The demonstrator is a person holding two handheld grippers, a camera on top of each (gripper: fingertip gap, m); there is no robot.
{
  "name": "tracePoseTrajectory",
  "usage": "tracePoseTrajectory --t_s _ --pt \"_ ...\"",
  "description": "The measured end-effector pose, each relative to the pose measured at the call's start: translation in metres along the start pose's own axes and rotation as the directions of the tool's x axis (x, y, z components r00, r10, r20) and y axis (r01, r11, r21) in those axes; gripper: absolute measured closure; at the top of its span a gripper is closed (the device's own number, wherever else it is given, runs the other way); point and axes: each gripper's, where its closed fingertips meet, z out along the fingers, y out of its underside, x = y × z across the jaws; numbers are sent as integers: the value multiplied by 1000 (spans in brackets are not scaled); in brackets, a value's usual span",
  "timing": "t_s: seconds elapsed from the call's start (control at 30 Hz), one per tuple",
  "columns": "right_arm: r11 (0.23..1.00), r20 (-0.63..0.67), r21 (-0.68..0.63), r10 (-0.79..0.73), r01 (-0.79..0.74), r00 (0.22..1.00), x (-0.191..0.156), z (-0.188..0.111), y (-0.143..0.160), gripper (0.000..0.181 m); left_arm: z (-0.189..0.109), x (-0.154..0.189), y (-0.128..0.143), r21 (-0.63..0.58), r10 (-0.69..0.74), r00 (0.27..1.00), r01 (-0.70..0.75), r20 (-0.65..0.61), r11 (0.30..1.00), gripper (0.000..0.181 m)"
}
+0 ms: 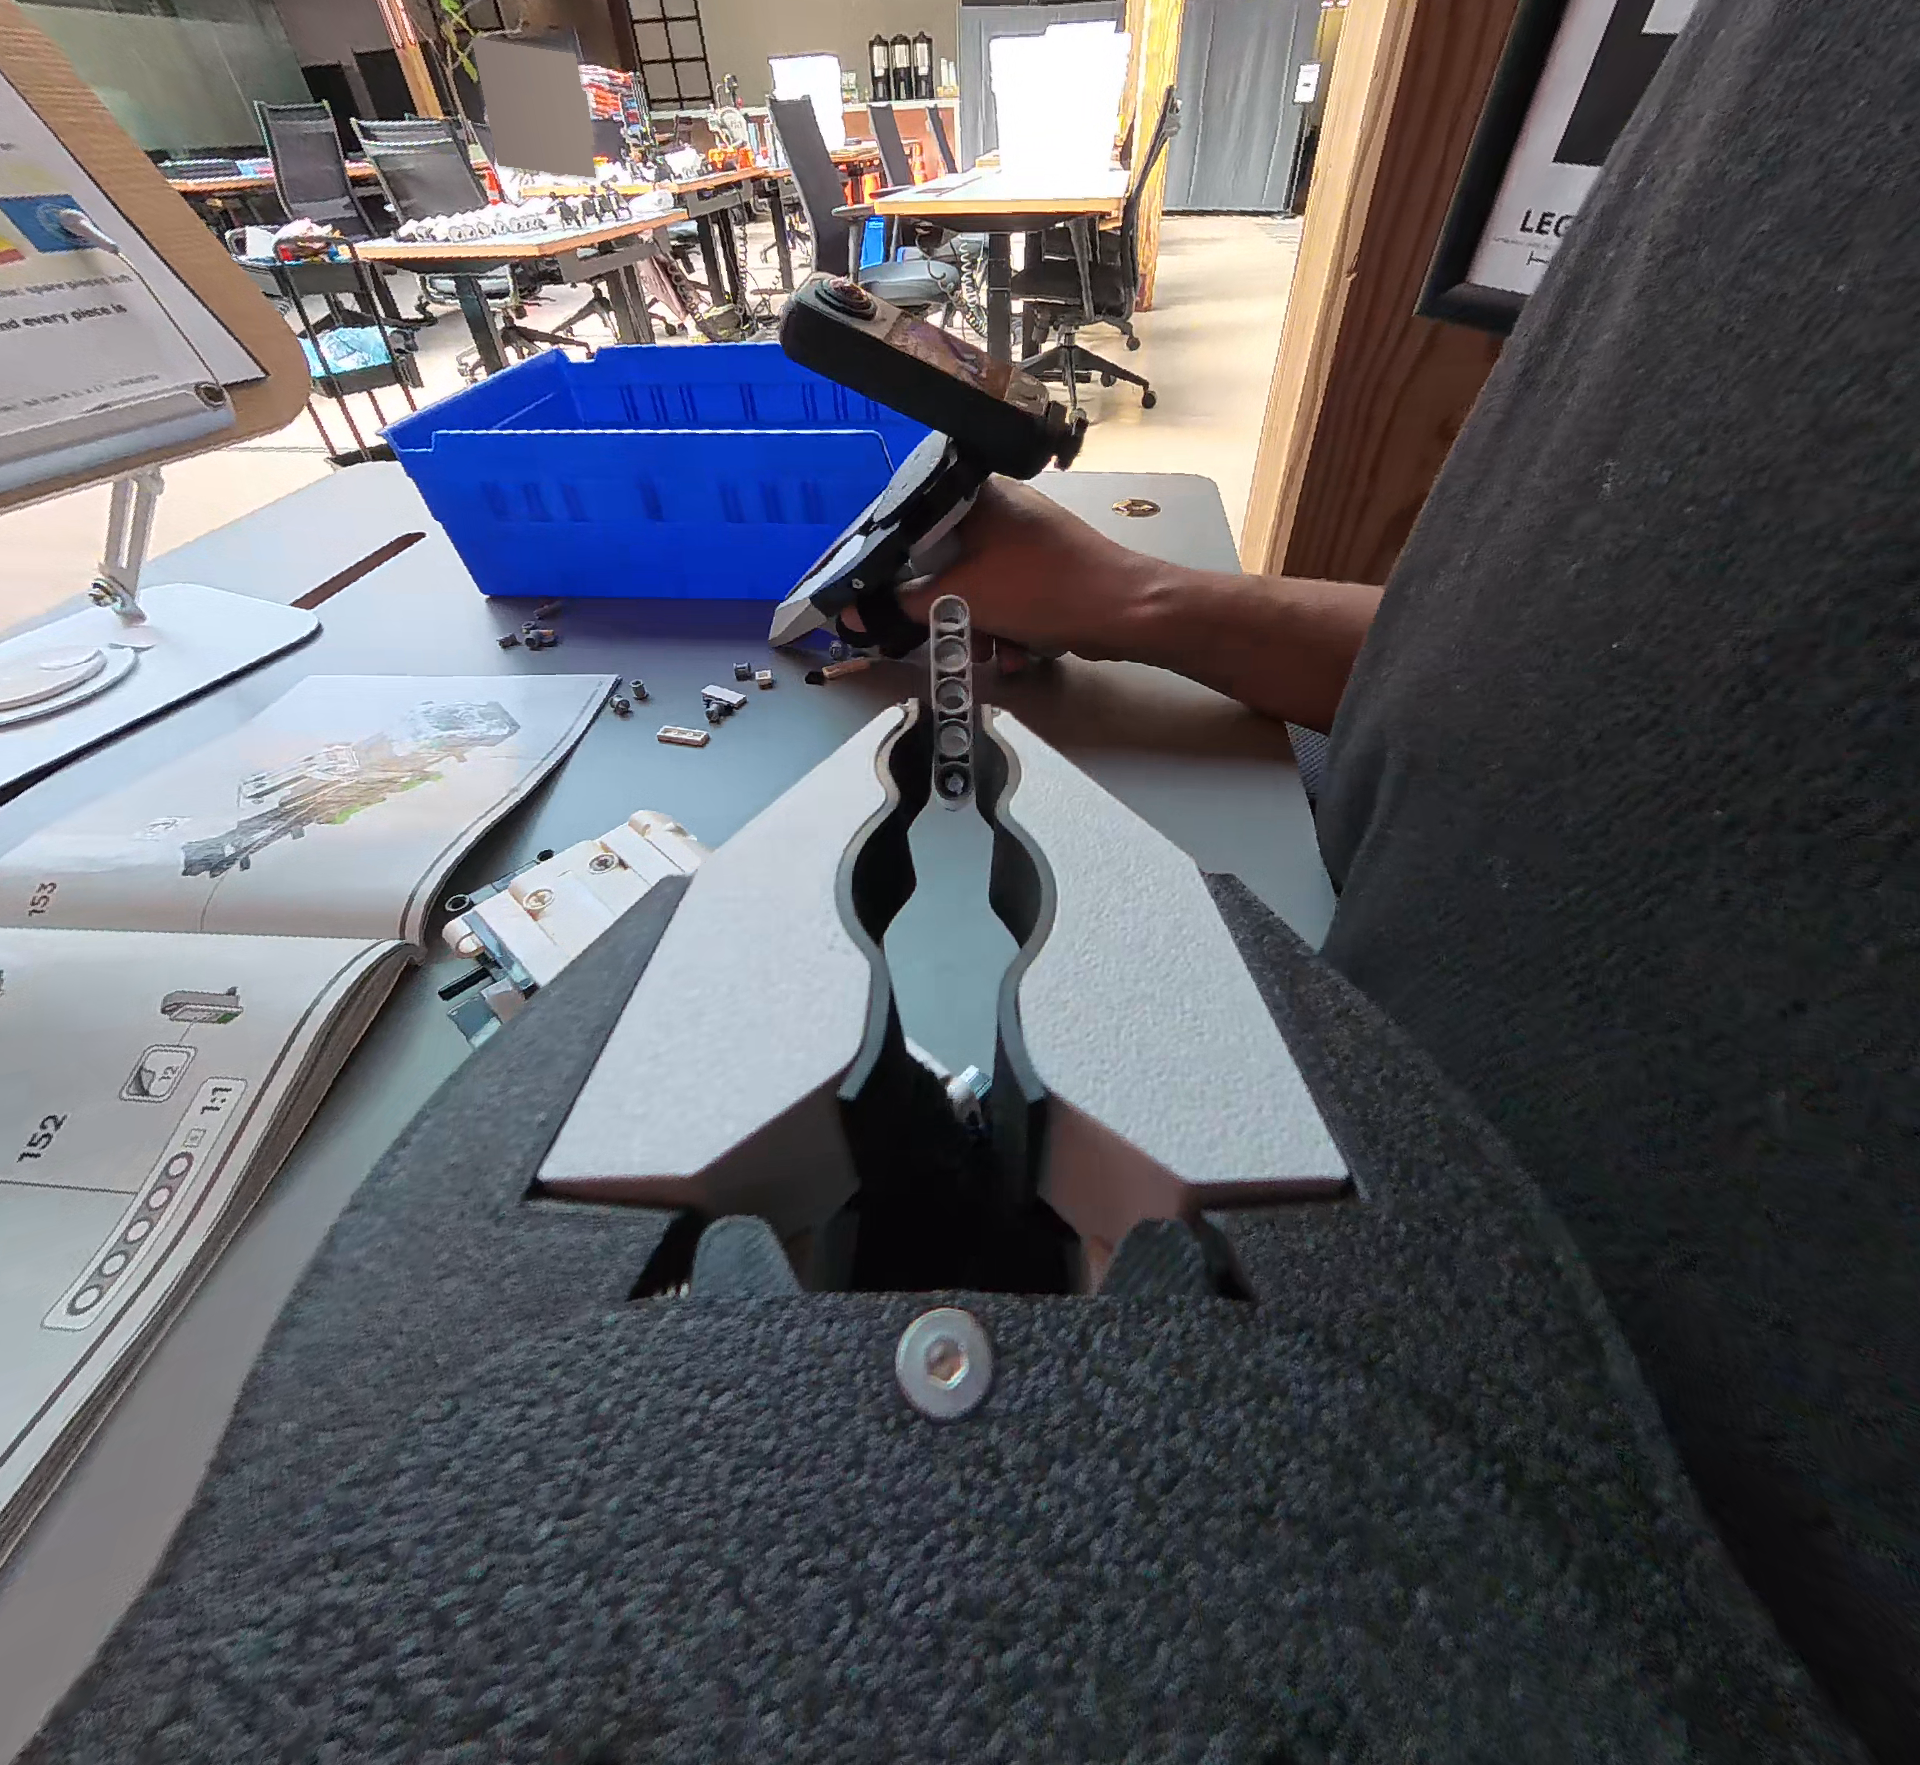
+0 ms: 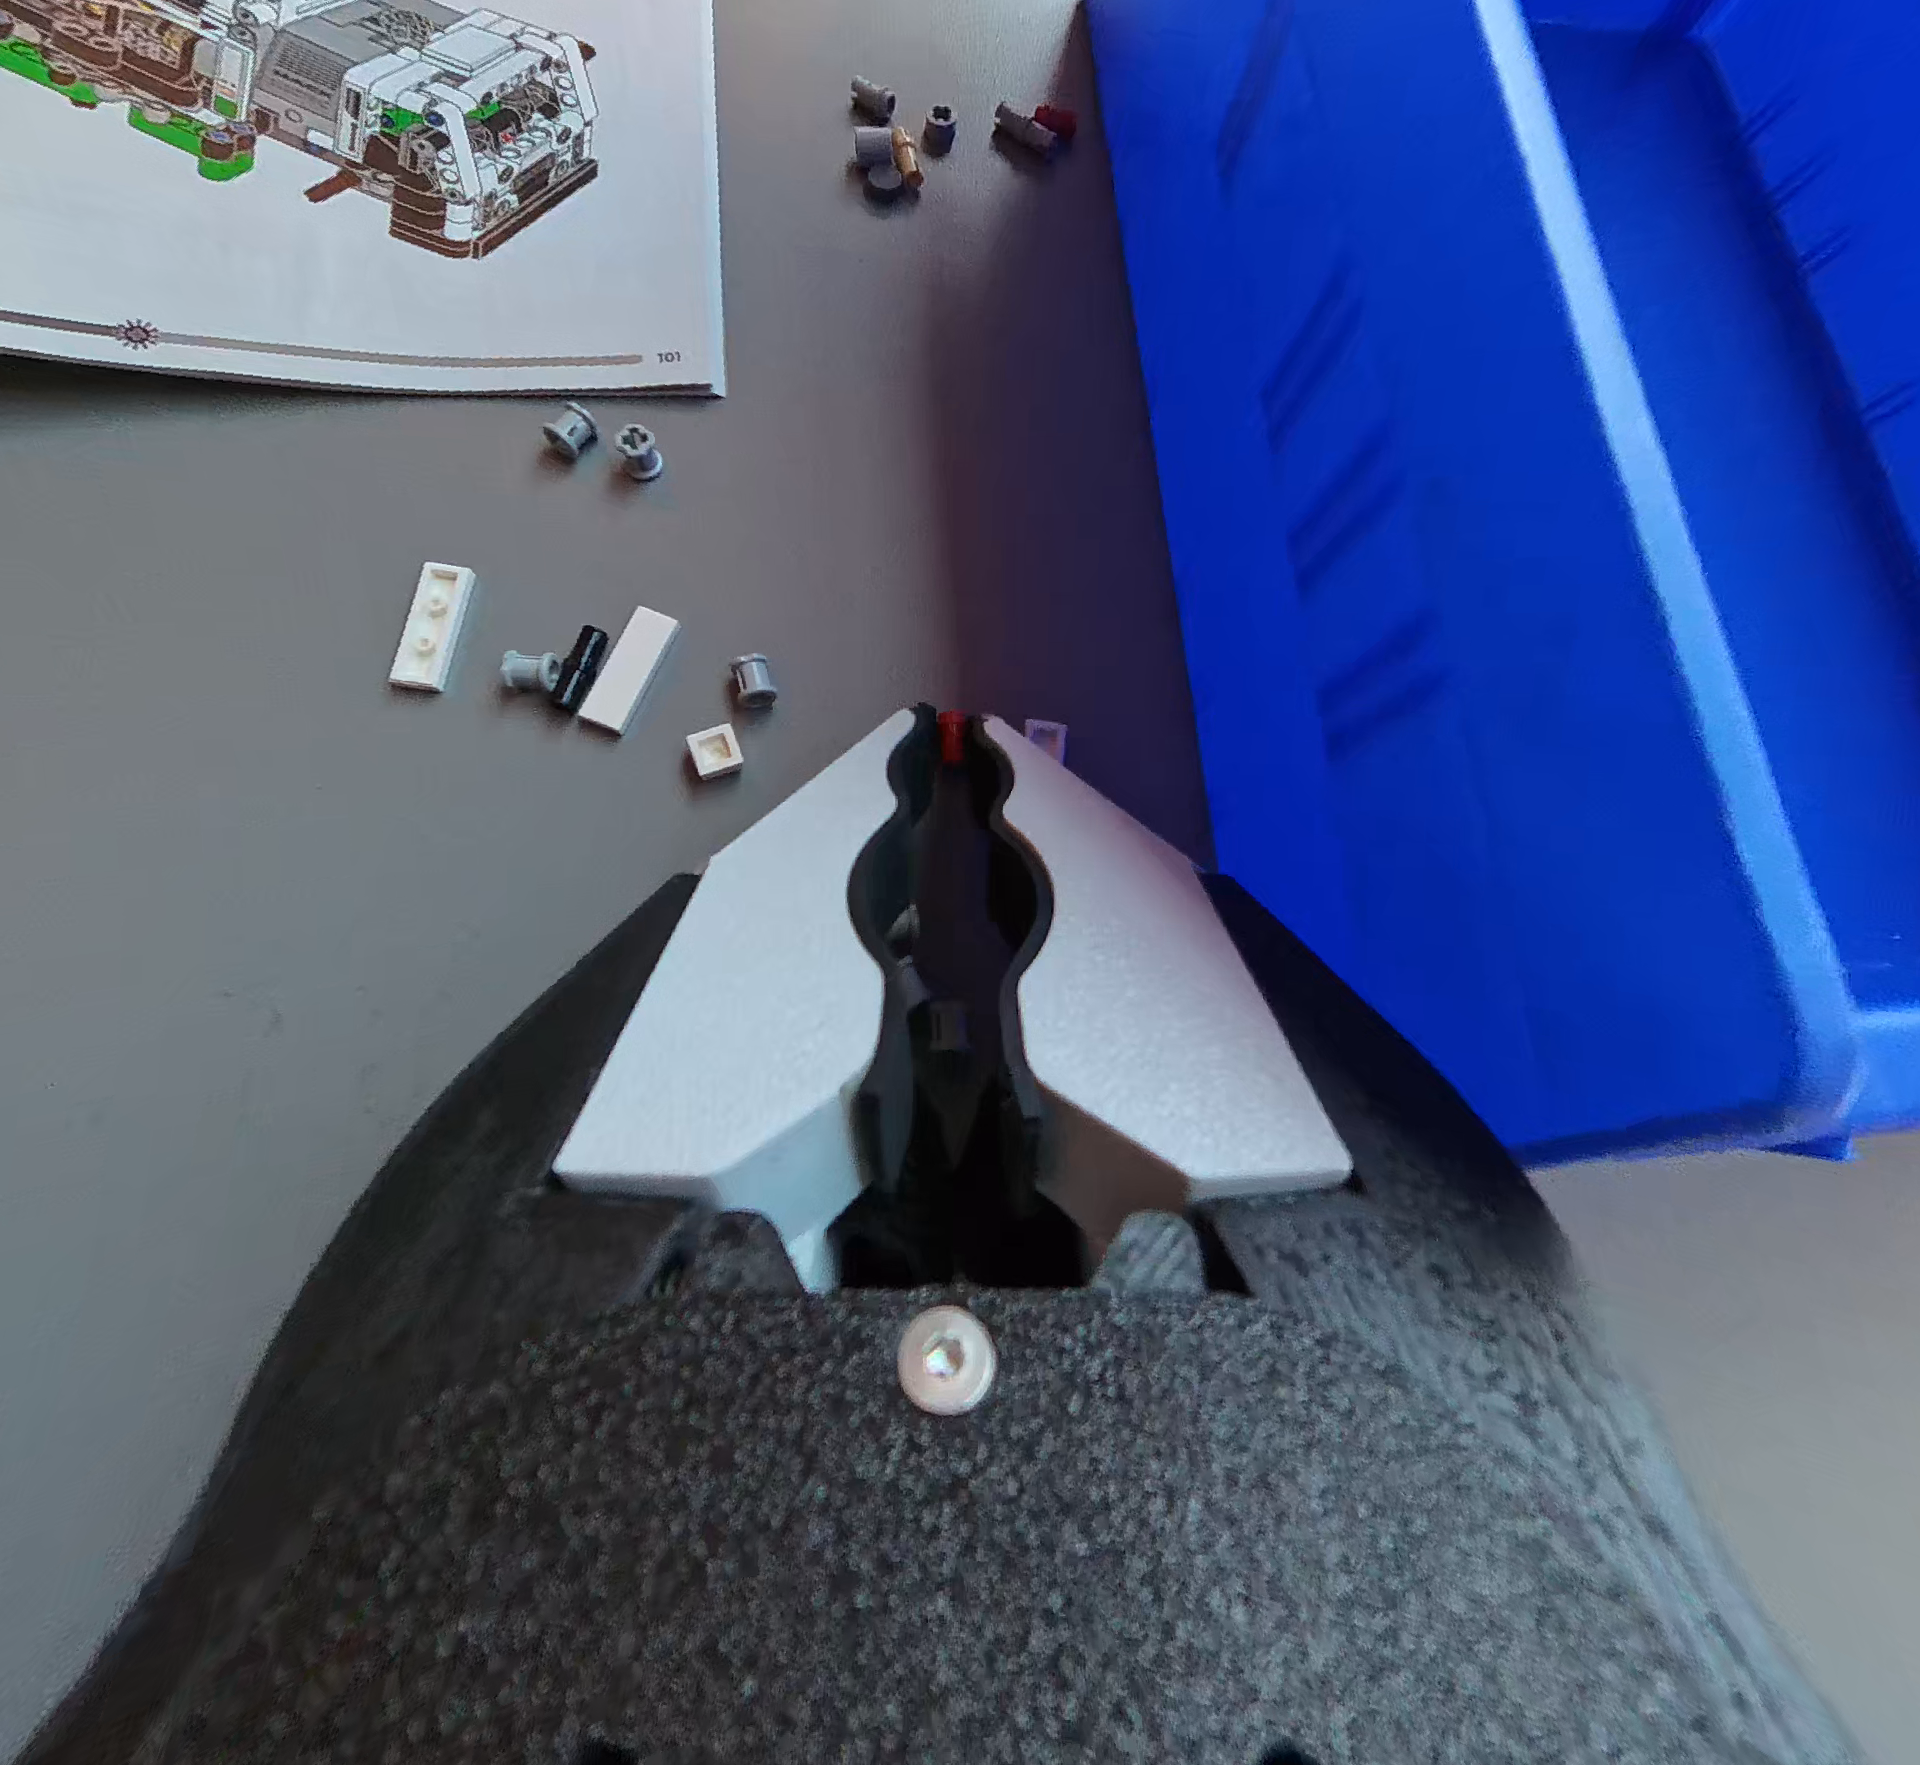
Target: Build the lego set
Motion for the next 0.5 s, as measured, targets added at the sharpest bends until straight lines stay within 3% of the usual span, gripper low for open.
tracePoseTrajectory --t_s 0.1,0.2,0.3,0.4,0.5 --pt "999 37 39 -15 13 999 -6 -8 -4 177 0 -1 -2 10 -11 1000 11 -2 1000 175" --pt "975 285 193 -163 110 944 -63 -49 -20 177 0 1 -4 7 7 1000 -7 3 1000 175" --pt "905 589 299 -425 304 687 -151 -105 13 177 0 2 -3 -6 23 999 -22 25 1000 175" --pt "855 616 306 -513 419 598 -178 -115 44 177 2 0 -1 -18 20 998 -19 59 1000 175" --pt "868 644 243 -478 432 597 -177 -108 56 177 4 -1 2 -33 27 995 -24 96 999 175"
